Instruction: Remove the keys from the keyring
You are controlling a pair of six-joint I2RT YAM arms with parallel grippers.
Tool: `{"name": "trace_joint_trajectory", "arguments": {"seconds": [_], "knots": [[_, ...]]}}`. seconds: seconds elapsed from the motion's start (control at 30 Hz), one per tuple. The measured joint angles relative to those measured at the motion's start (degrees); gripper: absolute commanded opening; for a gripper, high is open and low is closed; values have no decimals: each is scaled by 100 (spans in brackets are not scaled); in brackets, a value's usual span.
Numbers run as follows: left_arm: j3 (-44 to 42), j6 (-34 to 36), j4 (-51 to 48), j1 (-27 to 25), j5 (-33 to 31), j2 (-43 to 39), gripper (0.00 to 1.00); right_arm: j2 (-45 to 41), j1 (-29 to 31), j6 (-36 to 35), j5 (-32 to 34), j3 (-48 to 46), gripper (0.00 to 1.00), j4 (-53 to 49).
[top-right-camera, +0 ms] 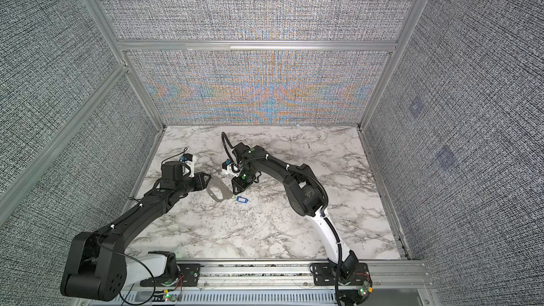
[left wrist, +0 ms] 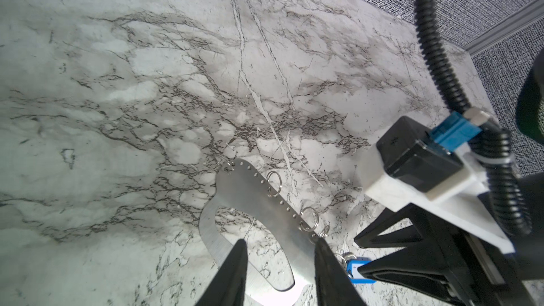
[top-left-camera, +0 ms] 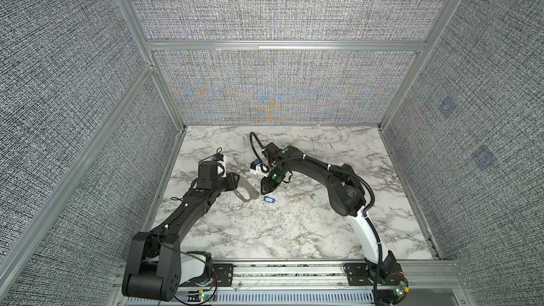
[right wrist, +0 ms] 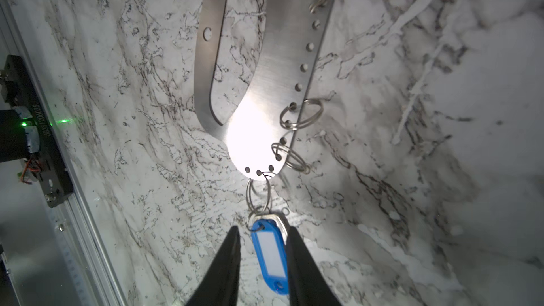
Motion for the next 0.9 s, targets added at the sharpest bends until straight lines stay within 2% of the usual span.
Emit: {"name": "trace_joint_trajectory", "arguments": {"seconds": [0.9], "knots": [[-31,35,-2,0,-11,-9,40,782,-26,76,-299,962,22,-780]]}}
